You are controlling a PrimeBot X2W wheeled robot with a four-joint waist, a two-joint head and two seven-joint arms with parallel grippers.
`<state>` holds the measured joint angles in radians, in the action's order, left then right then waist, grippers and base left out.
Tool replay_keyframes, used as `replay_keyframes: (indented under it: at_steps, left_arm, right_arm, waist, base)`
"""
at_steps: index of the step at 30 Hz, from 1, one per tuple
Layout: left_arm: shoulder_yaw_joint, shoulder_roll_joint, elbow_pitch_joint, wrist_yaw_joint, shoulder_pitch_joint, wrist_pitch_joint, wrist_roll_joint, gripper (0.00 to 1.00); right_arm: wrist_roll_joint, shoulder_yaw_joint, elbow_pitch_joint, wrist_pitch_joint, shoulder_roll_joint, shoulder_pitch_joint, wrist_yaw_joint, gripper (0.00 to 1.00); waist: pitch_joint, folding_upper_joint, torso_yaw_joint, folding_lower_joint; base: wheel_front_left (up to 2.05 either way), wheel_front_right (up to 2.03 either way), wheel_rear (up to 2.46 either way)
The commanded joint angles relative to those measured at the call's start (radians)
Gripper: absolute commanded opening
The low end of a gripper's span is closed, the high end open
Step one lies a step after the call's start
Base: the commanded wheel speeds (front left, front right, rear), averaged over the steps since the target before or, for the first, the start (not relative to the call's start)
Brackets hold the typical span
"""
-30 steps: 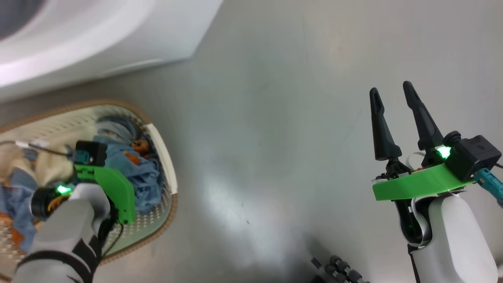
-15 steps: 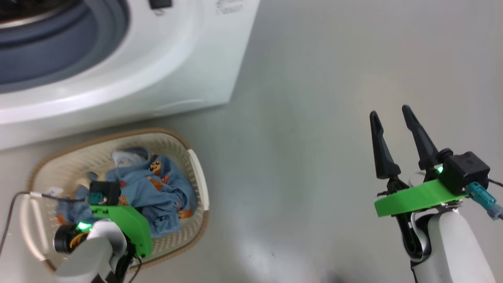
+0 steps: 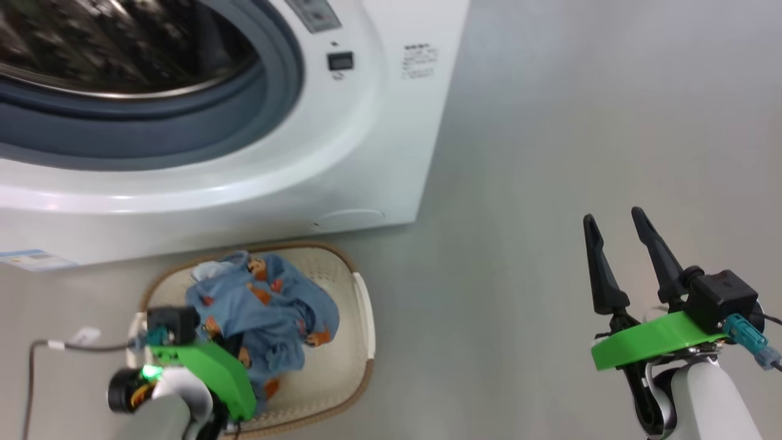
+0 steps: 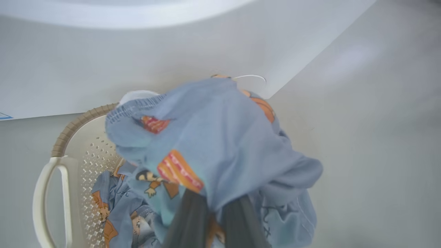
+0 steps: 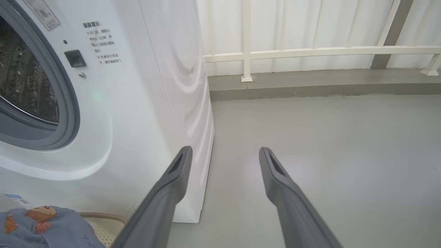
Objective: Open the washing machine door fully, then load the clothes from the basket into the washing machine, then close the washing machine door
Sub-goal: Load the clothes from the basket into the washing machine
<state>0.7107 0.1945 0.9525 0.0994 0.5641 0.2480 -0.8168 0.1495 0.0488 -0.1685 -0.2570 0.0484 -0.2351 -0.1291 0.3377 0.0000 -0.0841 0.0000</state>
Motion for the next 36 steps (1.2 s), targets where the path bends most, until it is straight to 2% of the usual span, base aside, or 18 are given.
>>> replay_keyframes:
  at_steps: [1,6,16,28,36]
  left_arm:
    - [-0.045,0.033,-0.032,-0.011,-0.029,0.014,0.021,0.00]
    - [-0.136,0.031,-0.143,-0.026,-0.125,0.014,0.104,0.00]
    - [-0.288,0.007,-0.290,-0.021,-0.281,0.014,0.229,0.00]
    - [-0.411,-0.050,-0.413,-0.010,-0.412,0.014,0.314,0.00]
    - [-0.476,-0.090,-0.471,0.003,-0.453,0.014,0.362,0.00]
  right_arm:
    - [-0.017,-0.017,0.020,-0.005,0.005,0.018,-0.002,1.00]
    - [-0.018,-0.009,0.012,-0.005,0.005,0.044,-0.002,1.00]
    - [-0.017,0.007,-0.004,-0.005,0.004,0.101,-0.002,1.00]
    - [-0.012,0.009,-0.013,-0.005,0.002,0.153,-0.002,1.00]
    - [-0.003,0.005,-0.011,-0.005,0.002,0.160,-0.002,1.00]
  waist:
    - [-0.069,0.0000,0.056,0.0000]
    - [-0.123,0.0000,0.075,0.0000]
    - [-0.225,0.0000,0.099,0.0000]
    - [-0.299,0.0000,0.103,0.0000]
    - [-0.302,0.0000,0.103,0.0000]
  base:
    - [0.00,0.00,0.00]
    - [0.00,0.00,0.00]
    - [0.00,0.00,0.00]
    - [0.00,0.00,0.00]
    - [0.00,0.00,0.00]
